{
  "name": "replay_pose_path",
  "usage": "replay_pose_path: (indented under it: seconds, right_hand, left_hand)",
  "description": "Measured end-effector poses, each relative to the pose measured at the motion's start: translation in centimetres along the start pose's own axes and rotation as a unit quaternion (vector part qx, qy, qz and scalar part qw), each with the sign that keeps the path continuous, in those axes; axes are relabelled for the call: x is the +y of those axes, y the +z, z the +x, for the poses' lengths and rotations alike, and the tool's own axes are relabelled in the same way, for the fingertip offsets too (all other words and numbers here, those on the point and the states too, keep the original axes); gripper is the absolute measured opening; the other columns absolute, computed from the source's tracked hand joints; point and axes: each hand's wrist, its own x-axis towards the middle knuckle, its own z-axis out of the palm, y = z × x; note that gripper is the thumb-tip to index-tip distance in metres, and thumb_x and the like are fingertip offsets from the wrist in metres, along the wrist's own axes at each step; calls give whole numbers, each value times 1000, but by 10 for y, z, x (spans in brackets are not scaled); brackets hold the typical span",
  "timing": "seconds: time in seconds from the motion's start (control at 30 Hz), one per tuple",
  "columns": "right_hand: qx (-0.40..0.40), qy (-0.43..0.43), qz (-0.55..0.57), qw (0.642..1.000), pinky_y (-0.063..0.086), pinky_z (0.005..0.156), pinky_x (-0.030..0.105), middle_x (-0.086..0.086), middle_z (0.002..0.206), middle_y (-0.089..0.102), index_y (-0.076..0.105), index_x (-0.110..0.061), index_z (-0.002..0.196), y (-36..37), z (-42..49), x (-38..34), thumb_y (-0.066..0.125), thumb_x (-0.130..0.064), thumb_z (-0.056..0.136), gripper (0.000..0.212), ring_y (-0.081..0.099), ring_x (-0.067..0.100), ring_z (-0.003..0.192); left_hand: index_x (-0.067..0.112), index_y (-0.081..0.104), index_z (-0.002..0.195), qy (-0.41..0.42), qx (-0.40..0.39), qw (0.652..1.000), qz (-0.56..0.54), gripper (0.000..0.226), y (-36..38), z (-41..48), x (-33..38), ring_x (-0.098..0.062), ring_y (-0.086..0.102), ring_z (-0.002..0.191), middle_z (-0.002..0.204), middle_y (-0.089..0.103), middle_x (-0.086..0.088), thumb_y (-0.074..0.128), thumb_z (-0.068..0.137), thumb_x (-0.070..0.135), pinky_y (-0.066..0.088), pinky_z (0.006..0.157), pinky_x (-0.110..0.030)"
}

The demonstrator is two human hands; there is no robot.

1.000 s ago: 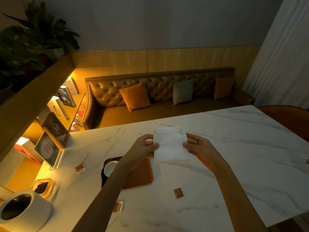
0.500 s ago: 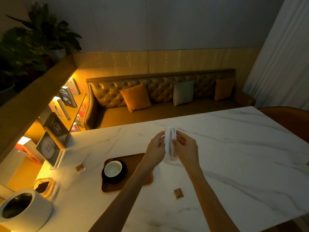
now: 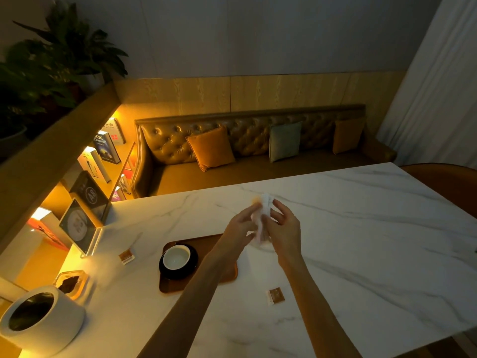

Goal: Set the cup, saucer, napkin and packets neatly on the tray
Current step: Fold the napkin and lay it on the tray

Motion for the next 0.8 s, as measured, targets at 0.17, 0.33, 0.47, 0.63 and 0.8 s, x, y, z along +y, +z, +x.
replay_pose_path:
  seconds: [0.17, 0.33, 0.47, 0.63, 0.8]
  right_hand:
    - [-101, 103, 382, 913, 61, 81, 39, 10, 128, 61, 44, -26, 138, -7, 1, 4, 63, -5, 89, 57, 66, 34, 109]
    - [-177, 104, 399, 894, 59, 85, 40, 16, 133, 57, 40, -18, 141, -17, -3, 10, 59, -3, 88, 58, 63, 33, 115]
    - [-236, 101, 336, 906, 54, 95, 44, 11, 130, 62, 51, -18, 133, -36, 1, 15, 57, -24, 92, 42, 61, 30, 119]
    - [-246, 111, 206, 940, 53, 96, 41, 7, 121, 68, 61, -22, 121, -53, 6, 25, 61, -42, 85, 41, 66, 23, 112]
    - [-208, 138, 198, 948, 58, 87, 33, 7, 111, 72, 66, -15, 114, -48, 6, 41, 70, -41, 79, 45, 70, 20, 103]
  left_hand:
    - [22, 34, 146, -101, 69, 990, -65, 72, -8, 8, -17, -30, 53, 128, 148, 45, -9, 64, 86, 49, 44, 109, -49]
    - [6, 54, 129, -44, 32, 992, -110, 53, -17, 10, -25, -27, 68, 109, 125, 64, -17, 68, 86, 34, 58, 92, -40]
    - [7, 57, 123, 1, 66, 997, 34, 39, -28, 10, -24, -22, 70, 94, 114, 66, -15, 66, 91, 25, 60, 71, -24]
    - [14, 63, 117, 25, 53, 993, 99, 33, -51, 13, -24, -4, 71, 84, 106, 71, -2, 73, 86, 21, 56, 66, -15]
    - [13, 62, 120, -19, 72, 997, -7, 36, -66, 12, -31, -14, 74, 91, 107, 75, -4, 73, 85, 16, 59, 71, -19]
